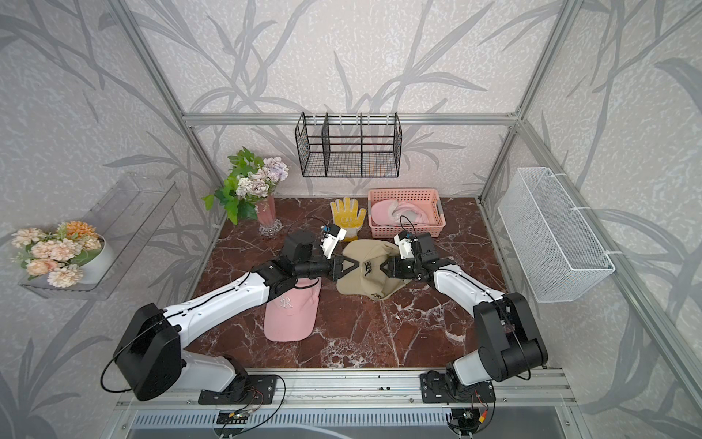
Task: Turn the baseball cap inside out
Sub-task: Turn over the baseball cap.
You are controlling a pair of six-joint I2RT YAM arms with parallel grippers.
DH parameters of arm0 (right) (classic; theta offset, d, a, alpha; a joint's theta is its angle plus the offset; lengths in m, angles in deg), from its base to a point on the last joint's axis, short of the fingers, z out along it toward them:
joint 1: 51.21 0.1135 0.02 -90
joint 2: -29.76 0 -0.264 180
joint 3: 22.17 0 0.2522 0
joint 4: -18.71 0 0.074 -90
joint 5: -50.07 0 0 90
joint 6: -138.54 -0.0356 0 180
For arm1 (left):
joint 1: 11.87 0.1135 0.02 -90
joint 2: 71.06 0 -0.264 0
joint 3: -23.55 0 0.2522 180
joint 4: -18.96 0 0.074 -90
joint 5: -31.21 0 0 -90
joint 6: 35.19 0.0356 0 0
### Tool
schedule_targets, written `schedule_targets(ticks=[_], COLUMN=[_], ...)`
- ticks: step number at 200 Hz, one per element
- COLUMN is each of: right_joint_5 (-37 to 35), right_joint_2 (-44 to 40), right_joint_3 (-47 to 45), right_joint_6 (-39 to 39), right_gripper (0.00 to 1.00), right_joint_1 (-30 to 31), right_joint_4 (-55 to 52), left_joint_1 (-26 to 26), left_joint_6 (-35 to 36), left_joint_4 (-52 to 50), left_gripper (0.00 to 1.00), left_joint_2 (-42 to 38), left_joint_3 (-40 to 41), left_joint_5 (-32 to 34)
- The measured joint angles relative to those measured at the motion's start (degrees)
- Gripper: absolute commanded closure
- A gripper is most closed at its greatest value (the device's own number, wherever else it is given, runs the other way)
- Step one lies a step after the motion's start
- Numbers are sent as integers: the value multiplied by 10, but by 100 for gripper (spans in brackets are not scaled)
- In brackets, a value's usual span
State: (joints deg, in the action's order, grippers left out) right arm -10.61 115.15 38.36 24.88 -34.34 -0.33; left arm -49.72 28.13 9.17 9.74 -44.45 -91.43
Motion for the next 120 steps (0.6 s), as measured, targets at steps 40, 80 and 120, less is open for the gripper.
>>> schedule_targets(ticks=[40,80,120], right_joint_5=[58,110,212], right_joint_2=[2,-29,-84], right_joint_3=[-5,-19,-21], right_joint_6=[-1,12,13], right_gripper=[100,100,100], right_joint_1=[-1,-7,-8], right_joint_4=[31,32,37], left_joint_1=[12,50,99], left_joint_6=[-4,-34,-62], left_joint_4=[9,17,27], left_gripper=[100,100,100], left_joint_2=[0,12,54], left_joint_3=[2,9,12], left_joint_5=[-4,13,24])
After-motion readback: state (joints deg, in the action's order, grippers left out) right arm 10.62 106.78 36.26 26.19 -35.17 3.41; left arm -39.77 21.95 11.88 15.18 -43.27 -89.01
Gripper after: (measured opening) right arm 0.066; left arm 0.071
